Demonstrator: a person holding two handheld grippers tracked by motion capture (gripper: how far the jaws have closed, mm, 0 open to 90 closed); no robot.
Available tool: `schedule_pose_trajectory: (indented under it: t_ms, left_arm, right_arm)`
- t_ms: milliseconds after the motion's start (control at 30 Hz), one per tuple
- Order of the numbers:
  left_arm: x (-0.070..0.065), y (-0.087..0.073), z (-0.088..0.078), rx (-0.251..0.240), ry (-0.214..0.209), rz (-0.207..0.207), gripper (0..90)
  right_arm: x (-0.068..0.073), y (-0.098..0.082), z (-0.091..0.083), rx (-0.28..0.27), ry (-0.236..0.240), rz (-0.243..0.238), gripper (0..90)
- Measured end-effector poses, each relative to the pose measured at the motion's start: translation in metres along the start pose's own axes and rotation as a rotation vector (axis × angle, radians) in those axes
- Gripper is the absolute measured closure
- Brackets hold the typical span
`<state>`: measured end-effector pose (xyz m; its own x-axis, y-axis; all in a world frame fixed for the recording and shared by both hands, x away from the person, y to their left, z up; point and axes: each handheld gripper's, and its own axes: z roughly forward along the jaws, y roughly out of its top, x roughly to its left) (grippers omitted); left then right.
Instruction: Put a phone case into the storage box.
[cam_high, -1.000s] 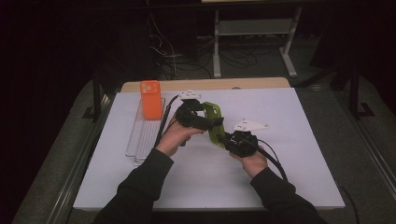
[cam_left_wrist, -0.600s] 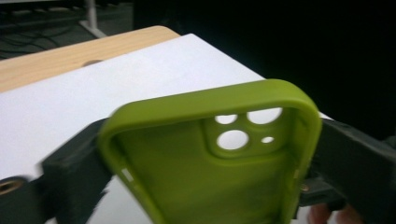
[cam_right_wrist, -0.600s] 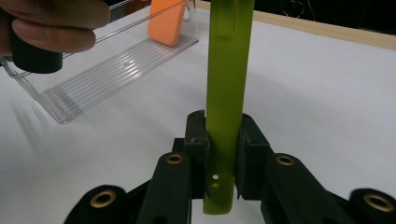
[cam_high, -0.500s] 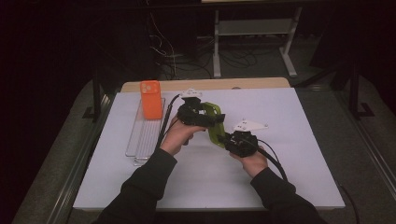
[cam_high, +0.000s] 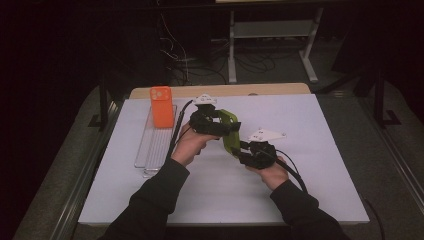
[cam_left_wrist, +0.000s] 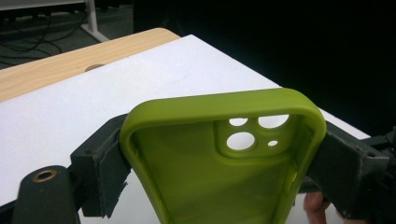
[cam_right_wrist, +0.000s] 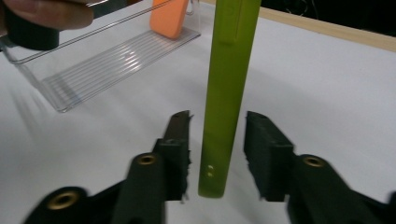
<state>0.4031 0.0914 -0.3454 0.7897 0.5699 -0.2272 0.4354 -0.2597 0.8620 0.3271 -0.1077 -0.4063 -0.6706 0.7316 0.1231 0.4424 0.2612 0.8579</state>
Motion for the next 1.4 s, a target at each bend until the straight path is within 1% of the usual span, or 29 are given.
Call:
schedule_pose_trajectory:
  t_ms: [33,67,133,167,200,233,267,300,333,367,400,467,500,533,567,633,767,833,900,967,1000,1033,1100,1133,1167,1233,1267,1333,1400]
  left_arm:
    - [0.0,0.001,-0.001,0.005,0.006,0.005,14.5]
    - [0.001,0.002,-0.002,0.007,0.012,0.01,14.5]
    - [0.002,0.005,-0.005,0.007,0.021,0.013,14.6]
    - [0.003,0.006,-0.007,0.011,0.025,0.015,14.6]
    - [0.005,0.008,-0.01,0.016,0.035,0.022,14.6]
    - [0.006,0.009,-0.011,0.024,0.043,0.026,14.5]
    - [0.007,0.011,-0.012,0.028,0.047,0.026,14.6]
    - [0.009,0.013,-0.016,0.041,0.058,0.029,14.6]
    - [0.011,0.015,-0.019,0.042,0.068,0.03,14.5]
    - [0.013,0.017,-0.021,0.047,0.073,0.033,14.6]
    - [0.015,0.019,-0.024,0.054,0.084,0.032,14.6]
    - [0.019,0.023,-0.031,0.061,0.106,0.036,14.6]
    - [0.021,0.026,-0.034,0.062,0.114,0.034,14.6]
    - [0.025,0.028,-0.038,0.066,0.127,0.038,14.6]
    - [0.026,0.03,-0.041,0.064,0.13,0.034,14.6]
    - [0.032,0.035,-0.048,0.07,0.145,0.044,14.6]
    - [0.042,0.044,-0.061,0.071,0.178,0.051,14.6]
    - [0.047,0.048,-0.067,0.079,0.191,0.057,14.6]
    - [0.053,0.052,-0.074,0.083,0.209,0.064,14.6]
    - [0.058,0.054,-0.08,0.077,0.228,0.061,14.6]
    - [0.062,0.055,-0.084,0.073,0.24,0.053,14.6]
    - [0.065,0.056,-0.087,0.079,0.246,0.059,14.6]
    - [0.072,0.056,-0.094,0.08,0.265,0.056,14.6]
    - [0.075,0.056,-0.097,0.081,0.274,0.054,14.6]
    - [0.078,0.056,-0.099,0.08,0.283,0.05,14.6]
    - [0.085,0.055,-0.106,0.074,0.307,0.04,14.6]
    - [0.089,0.055,-0.108,0.074,0.317,0.039,14.6]
    - [0.096,0.054,-0.113,0.073,0.343,0.033,14.6]
    - [0.102,0.054,-0.115,0.076,0.36,0.025,14.6]
  right_arm:
    - [-0.001,0.0,-0.001,0.002,0.005,0.0,51.1]
    - [-0.002,0.0,-0.002,0.009,-0.002,-0.006,45.9]
    - [-0.004,0.0,-0.004,0.028,-0.011,-0.018,39.3]
    - [-0.006,-0.001,-0.005,0.046,-0.019,-0.014,34.1]
    - [-0.008,-0.001,-0.006,0.059,-0.026,-0.013,31.1]
    - [-0.011,-0.003,-0.007,0.088,-0.024,-0.012,26.7]
    - [-0.012,-0.004,-0.007,0.102,-0.03,-0.019,23.7]
    - [-0.013,-0.004,-0.008,0.116,-0.044,-0.011,19.9]
    - [-0.014,-0.006,-0.009,0.136,-0.05,-0.025,16.0]
    - [-0.016,-0.009,-0.01,0.146,-0.048,-0.032,13.0]
    - [-0.016,-0.01,-0.011,0.147,-0.055,-0.034,12.3]
    - [-0.018,-0.015,-0.014,0.164,-0.055,-0.061,9.5]
    - [-0.019,-0.018,-0.016,0.168,-0.057,-0.066,6.0]
    - [-0.019,-0.02,-0.017,0.175,-0.055,-0.058,3.1]
    - [-0.021,-0.022,-0.019,0.191,-0.048,-0.059,0.0]
    - [-0.024,-0.026,-0.023,0.205,-0.036,-0.063,0.0]
    - [-0.029,-0.034,-0.035,0.203,-0.042,-0.083,0.0]
    - [-0.032,-0.037,-0.04,0.201,-0.028,-0.068,0.0]
    - [-0.036,-0.042,-0.046,0.207,-0.013,-0.069,0.0]
    - [-0.039,-0.045,-0.051,0.208,0.001,-0.058,0.0]
    - [-0.041,-0.047,-0.052,0.203,0.009,-0.062,0.0]
    - [-0.043,-0.05,-0.055,0.202,0.019,-0.053,0.0]
    - [-0.045,-0.054,-0.057,0.198,0.02,-0.06,0.0]
    - [-0.046,-0.057,-0.059,0.2,0.015,-0.045,0.0]
    - [-0.047,-0.059,-0.06,0.2,0.016,-0.053,0.0]
    - [-0.048,-0.062,-0.063,0.196,0.014,-0.042,0.0]
    - [-0.049,-0.064,-0.064,0.191,0.013,-0.048,0.0]
    - [-0.05,-0.065,-0.065,0.187,0.015,-0.043,0.0]
    - [-0.049,-0.065,-0.066,0.183,0.014,-0.045,0.0]
